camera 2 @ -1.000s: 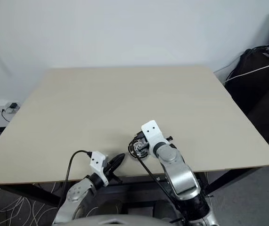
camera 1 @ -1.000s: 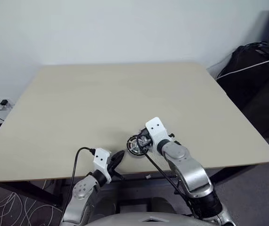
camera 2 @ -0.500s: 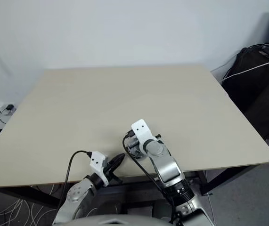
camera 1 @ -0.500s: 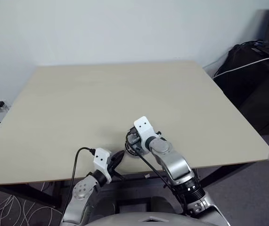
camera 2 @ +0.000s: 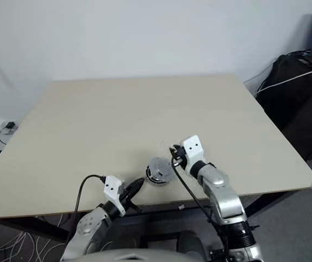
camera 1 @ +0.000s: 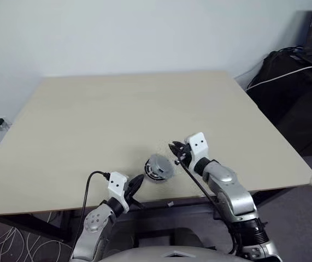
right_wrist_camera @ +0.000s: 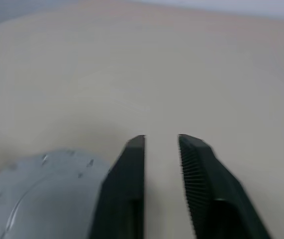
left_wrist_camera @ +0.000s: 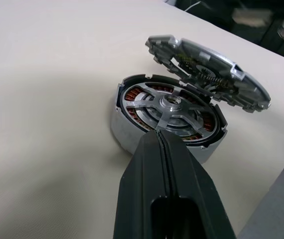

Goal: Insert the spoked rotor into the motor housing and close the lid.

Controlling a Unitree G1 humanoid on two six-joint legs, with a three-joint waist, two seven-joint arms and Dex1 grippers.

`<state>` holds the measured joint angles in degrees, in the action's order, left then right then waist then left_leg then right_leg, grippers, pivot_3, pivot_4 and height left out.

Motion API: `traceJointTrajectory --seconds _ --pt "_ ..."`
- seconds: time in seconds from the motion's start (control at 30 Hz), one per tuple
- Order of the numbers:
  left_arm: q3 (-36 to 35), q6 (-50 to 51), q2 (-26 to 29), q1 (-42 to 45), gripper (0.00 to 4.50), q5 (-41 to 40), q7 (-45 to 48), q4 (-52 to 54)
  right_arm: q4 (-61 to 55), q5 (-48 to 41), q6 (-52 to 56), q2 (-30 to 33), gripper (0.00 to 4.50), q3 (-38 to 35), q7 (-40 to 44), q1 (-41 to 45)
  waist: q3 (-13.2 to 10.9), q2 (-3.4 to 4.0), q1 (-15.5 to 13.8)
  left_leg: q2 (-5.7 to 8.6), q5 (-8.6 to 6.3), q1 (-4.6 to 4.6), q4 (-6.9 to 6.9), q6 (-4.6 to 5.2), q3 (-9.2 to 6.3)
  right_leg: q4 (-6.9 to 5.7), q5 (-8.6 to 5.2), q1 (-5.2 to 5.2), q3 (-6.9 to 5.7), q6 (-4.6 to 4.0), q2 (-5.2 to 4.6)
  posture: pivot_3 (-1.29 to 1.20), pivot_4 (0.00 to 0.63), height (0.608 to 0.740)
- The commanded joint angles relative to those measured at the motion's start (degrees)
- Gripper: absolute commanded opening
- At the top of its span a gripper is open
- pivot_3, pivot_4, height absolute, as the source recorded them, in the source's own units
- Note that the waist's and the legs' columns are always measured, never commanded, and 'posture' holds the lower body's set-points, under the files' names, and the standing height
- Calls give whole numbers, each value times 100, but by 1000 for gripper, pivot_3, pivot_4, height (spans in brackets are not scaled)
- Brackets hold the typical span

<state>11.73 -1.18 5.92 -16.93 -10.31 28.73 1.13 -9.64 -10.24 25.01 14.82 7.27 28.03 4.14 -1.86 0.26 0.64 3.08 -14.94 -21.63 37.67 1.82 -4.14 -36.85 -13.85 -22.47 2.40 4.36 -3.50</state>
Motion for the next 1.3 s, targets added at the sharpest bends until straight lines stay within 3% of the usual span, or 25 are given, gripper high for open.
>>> traceJointTrajectory --seconds 0.03,0.27,0.73,1.3 --pt "-35 -11 22 68 0 -111 21 257 -38 -362 -102 113 2232 -113 458 24 0 0 -1 0 0 0 0 0 0 0 0 0 0 0 0 0 0 740" --pt "-57 5 61 95 0 -133 41 248 204 -929 238 314 4435 -3 1312 171 0 0 -9 2 0 0 4 0 0 0 1 2 2 1 -3 0 0 740" --pt "-75 -7 94 71 0 -153 -65 302 974 -954 668 416 4472 517 2049 794 1 -1 -21 4 0 0 4 0 0 1 17 1 3 -23 -5 0 0 740" --pt "-96 -3 89 44 0 -151 -148 375 1461 -881 485 487 4472 265 2159 1035 1 0 -19 5 0 0 5 0 0 0 20 2 2 -23 -4 0 0 740"
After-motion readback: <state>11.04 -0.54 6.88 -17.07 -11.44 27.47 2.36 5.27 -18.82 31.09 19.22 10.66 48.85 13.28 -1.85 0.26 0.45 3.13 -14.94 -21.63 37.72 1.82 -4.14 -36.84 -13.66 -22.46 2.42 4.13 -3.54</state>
